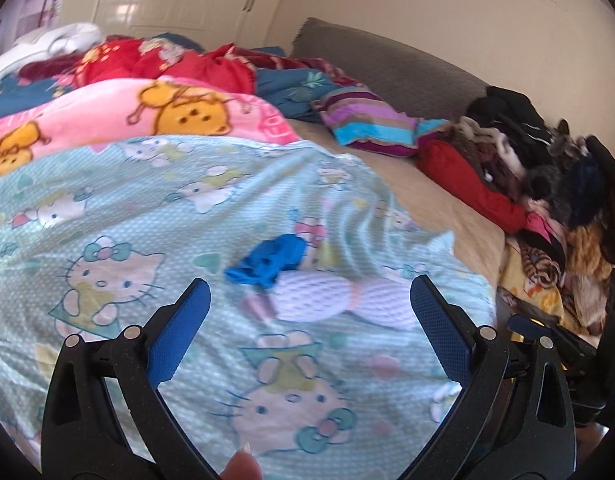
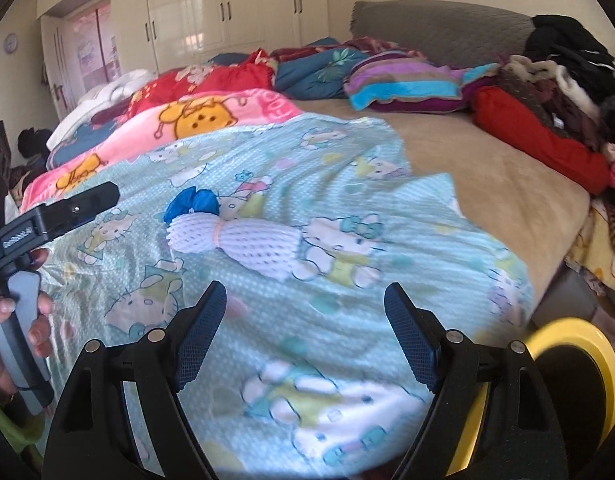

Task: Collect trash
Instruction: 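Grasp the blue glove with the left tool while the right grasps the white foam mesh net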

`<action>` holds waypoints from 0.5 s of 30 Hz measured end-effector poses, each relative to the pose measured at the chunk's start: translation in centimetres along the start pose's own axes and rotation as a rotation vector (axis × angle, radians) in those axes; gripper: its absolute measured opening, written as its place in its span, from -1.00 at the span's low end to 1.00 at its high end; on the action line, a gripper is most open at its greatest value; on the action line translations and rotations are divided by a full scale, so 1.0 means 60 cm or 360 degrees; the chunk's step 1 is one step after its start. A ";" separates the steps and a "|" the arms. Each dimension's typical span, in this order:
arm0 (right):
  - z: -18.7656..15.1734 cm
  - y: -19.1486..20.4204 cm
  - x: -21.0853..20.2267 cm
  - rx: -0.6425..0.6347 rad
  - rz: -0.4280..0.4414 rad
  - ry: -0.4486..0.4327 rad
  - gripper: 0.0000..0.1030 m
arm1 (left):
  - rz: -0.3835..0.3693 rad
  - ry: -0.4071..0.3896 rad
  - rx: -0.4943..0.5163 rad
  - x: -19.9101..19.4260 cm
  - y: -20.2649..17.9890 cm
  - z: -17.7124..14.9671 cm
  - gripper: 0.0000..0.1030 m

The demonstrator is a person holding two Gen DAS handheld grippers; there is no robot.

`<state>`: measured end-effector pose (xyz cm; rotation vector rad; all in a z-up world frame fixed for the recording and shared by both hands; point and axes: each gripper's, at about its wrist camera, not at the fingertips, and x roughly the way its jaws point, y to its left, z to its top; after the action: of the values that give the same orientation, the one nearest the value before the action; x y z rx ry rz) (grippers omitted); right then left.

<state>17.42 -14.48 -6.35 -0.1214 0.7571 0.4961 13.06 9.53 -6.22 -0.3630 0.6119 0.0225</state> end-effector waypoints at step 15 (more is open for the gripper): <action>0.028 0.011 0.164 0.0243 0.0166 0.0255 -0.13 | -0.0028 0.0145 -0.0108 0.070 0.062 0.003 0.52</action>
<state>24.28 -9.63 -11.83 0.0211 0.9591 0.5302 16.13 12.69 -9.66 -0.4370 0.6990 0.0102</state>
